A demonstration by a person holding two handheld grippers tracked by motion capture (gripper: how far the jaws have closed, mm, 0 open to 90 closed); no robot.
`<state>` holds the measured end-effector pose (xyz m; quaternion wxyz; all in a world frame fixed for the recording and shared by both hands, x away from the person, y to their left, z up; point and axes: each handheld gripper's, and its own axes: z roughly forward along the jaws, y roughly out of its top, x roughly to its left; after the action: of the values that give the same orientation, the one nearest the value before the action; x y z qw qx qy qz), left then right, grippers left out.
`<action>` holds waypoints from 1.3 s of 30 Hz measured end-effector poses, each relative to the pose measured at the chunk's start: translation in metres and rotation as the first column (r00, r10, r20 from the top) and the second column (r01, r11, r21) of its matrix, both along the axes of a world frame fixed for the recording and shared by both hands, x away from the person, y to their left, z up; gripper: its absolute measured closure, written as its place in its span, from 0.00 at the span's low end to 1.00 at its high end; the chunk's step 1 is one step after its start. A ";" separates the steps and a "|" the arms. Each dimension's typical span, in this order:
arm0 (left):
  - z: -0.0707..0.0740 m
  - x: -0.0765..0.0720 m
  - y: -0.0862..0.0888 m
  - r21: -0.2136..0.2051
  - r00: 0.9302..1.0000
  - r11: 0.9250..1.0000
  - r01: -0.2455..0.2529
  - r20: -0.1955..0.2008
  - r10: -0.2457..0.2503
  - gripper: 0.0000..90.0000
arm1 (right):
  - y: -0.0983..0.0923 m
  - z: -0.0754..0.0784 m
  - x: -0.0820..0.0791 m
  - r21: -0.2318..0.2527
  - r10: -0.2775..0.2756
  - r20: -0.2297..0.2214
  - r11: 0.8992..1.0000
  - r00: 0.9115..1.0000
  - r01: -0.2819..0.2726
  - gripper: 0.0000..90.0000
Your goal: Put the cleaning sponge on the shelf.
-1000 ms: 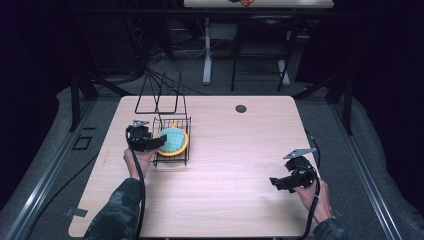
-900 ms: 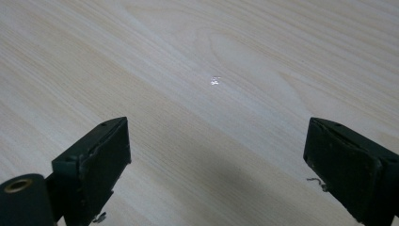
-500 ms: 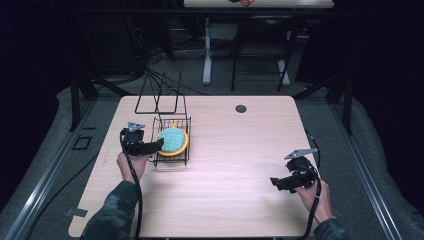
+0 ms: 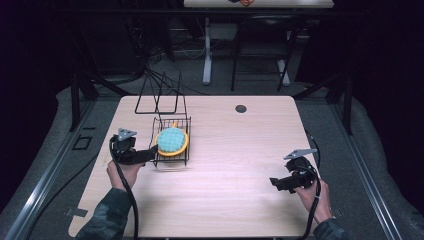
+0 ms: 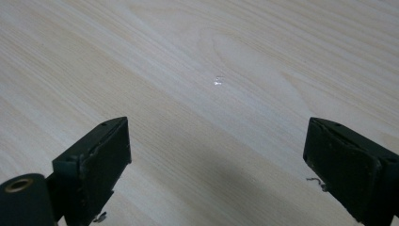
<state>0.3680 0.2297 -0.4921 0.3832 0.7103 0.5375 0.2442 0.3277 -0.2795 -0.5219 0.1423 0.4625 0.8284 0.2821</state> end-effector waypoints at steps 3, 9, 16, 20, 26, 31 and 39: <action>0.001 -0.010 0.001 -0.002 1.000 1.000 0.005 0.003 -0.005 0.09 | 0.000 0.001 0.000 0.002 -0.002 0.001 1.000 1.000 0.002 0.08; 0.002 -0.032 0.000 0.012 0.999 0.999 0.033 0.013 -0.033 0.07 | 0.000 0.001 -0.001 -0.001 0.001 0.001 1.000 1.000 -0.001 0.08; -0.001 -0.053 0.002 0.037 0.998 0.997 0.064 -0.024 -0.063 0.05 | 0.001 0.001 -0.001 0.005 0.003 0.006 1.000 1.000 -0.003 0.09; -0.009 -0.061 0.003 0.055 0.993 0.994 0.097 -0.076 -0.093 0.02 | 0.001 0.002 -0.001 0.009 0.002 0.011 1.000 1.000 -0.002 0.09; -0.015 -0.076 0.002 0.077 0.984 0.987 0.138 -0.126 -0.128 0.01 | 0.002 0.001 0.000 0.008 0.003 0.005 1.000 1.000 -0.003 0.09; -0.024 -0.080 0.002 0.075 0.971 0.983 0.167 -0.186 -0.150 0.00 | 0.001 0.000 0.000 0.006 -0.001 0.003 1.000 1.000 0.001 0.09; -0.028 -0.082 0.004 0.077 0.961 0.979 0.189 -0.218 -0.168 0.00 | 0.001 -0.001 0.001 0.003 0.002 -0.004 1.000 1.000 -0.002 0.09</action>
<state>0.2860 0.2335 -0.5203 0.3096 0.7956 0.4962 0.1577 0.3282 -0.2785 -0.5229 0.1397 0.4625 0.8287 0.2827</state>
